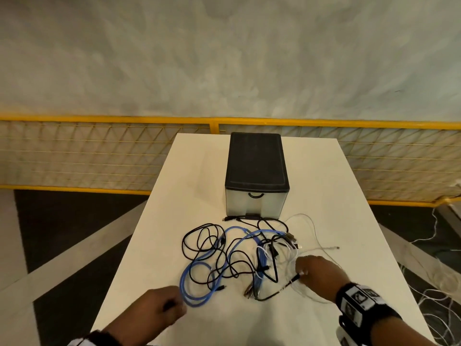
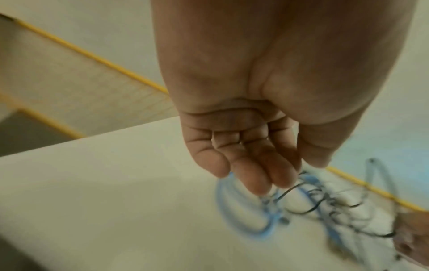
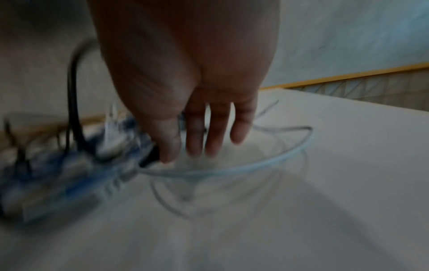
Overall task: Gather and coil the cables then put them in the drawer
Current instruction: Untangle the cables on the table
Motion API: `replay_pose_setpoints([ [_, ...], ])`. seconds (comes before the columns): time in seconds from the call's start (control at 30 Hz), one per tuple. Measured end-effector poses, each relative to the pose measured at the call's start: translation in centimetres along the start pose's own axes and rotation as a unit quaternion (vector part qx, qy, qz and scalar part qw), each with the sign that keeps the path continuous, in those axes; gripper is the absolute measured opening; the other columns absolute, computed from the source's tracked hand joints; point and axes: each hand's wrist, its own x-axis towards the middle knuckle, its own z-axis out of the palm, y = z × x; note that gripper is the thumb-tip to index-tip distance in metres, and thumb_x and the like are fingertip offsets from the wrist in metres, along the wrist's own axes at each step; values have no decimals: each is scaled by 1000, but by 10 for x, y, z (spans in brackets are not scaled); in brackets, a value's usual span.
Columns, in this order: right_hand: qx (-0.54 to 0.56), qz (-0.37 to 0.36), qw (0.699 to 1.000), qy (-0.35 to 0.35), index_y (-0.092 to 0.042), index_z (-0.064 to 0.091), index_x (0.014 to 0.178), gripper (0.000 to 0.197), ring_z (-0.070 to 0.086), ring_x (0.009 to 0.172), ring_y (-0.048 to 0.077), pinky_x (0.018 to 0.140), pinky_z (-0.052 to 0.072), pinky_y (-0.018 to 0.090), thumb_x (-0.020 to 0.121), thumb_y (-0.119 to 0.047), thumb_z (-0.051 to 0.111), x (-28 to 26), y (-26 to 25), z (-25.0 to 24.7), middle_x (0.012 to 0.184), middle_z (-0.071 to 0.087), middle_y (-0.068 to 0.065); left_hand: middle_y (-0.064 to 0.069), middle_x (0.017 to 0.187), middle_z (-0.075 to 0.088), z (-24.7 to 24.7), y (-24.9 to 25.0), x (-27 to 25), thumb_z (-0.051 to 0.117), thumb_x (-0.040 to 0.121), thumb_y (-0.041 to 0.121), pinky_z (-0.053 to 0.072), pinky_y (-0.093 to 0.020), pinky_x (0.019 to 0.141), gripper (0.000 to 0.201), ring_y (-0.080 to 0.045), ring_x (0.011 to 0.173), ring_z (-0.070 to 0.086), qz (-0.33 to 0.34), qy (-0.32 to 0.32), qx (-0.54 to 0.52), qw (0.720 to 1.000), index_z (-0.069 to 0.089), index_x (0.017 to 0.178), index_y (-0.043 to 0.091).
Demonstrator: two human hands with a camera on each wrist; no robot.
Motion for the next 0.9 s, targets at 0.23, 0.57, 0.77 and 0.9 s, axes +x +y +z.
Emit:
replay_pose_setpoints([
  [0.23, 199, -75, 961, 177, -23, 71, 83, 14, 59, 72, -7, 64, 40, 3, 77, -10, 74, -33, -20, -140, 75, 67, -15, 7, 89, 71, -29, 104, 42, 64, 88, 37, 53, -27, 78, 9, -8, 83, 64, 222, 59, 21, 973, 66, 94, 30],
  [0.57, 222, -224, 912, 264, -23, 73, 95, 23, 61, 84, -7, 70, 41, 2, 78, -7, 73, -56, -92, -193, 86, 67, -16, -9, 103, 71, -10, 219, 67, 60, 85, 39, 54, -42, 90, 29, -16, 97, 67, 326, 50, -55, 942, 64, 104, 16],
  [0.77, 404, -153, 854, 290, -15, 67, 72, 14, 64, 66, 14, 62, 55, 26, 87, -14, 65, -66, -94, -161, 67, 67, -2, 4, 89, 71, -3, 205, 64, 50, 98, 17, 51, -24, 84, 21, -2, 86, 67, 283, 44, -159, 945, 69, 90, 20],
  [0.9, 617, 6, 785, 54, -4, 67, 77, 45, 57, 61, 27, 58, 50, 36, 98, -39, 48, -64, -98, -121, 66, 65, 11, -10, 99, 73, 1, 188, 64, 42, 103, 22, 52, -32, 89, 30, -16, 94, 69, 225, 52, -291, 928, 68, 106, 8],
])
